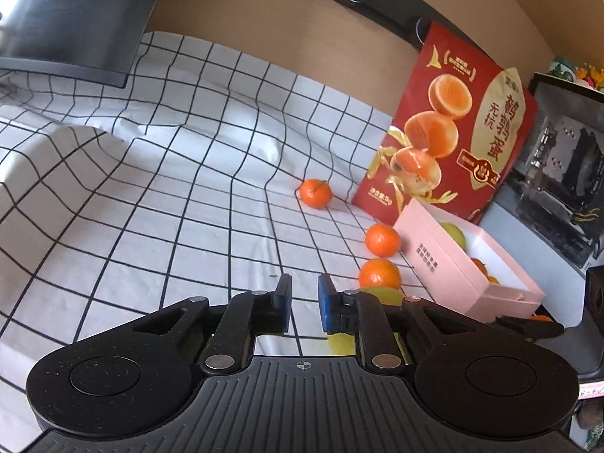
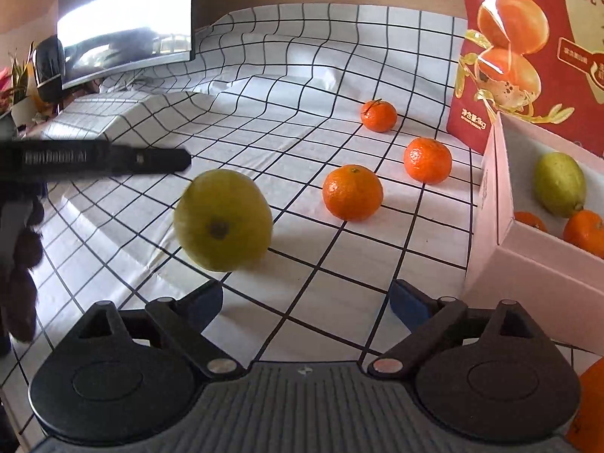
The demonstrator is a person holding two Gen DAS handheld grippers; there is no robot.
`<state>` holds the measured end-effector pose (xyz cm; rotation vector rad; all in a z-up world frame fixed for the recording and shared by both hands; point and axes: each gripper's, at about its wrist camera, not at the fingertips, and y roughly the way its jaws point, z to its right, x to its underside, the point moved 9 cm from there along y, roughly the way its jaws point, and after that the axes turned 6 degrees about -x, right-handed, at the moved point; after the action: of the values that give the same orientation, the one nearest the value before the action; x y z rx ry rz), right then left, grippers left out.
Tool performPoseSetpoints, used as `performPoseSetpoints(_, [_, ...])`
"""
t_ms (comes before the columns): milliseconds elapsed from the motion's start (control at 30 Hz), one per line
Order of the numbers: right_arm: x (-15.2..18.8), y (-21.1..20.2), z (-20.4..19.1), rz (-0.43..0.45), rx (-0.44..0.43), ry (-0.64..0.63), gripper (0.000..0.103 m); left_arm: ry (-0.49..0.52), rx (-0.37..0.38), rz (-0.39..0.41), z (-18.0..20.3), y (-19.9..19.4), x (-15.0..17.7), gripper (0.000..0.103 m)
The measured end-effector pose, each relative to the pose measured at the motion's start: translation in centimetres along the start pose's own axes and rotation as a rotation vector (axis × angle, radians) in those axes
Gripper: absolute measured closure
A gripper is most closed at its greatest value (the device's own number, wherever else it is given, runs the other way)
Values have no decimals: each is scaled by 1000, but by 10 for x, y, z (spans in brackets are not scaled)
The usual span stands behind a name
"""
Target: Organize fruits
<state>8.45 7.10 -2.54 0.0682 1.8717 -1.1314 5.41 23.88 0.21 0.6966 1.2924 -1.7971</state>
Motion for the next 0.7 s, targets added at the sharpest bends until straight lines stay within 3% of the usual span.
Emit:
performPoseSetpoints(100, [-1,-3,4,13,7,24,8,-44,4,10,-2,-4,-1,83])
performPoseSetpoints(233, [-5,-12,-4,61,-27,10,8,-155,-4,-38,-16,-3,1,82])
performPoseSetpoints(333, [-8,-9,-13,55,-53,-2,9,-168,-32,-33,-24,-6,0,82])
performPoseSetpoints(433, [-15,3,-19,48,-20,-41,13,-178,-38,-28,-30,-9,-1,82])
performPoseSetpoints(500, [-18,12,-25,33,-32,-61,16,-175,-40,-23,-31,-11,-2,82])
performPoseSetpoints(633, [-26,13,-38,19,-68,-86,44,-145,-47,-8,-29,-13,-4,82])
performPoseSetpoints(700, [-25,11,-40,-3,-45,-105,45,-123,-47,-4,-26,-13,-3,82])
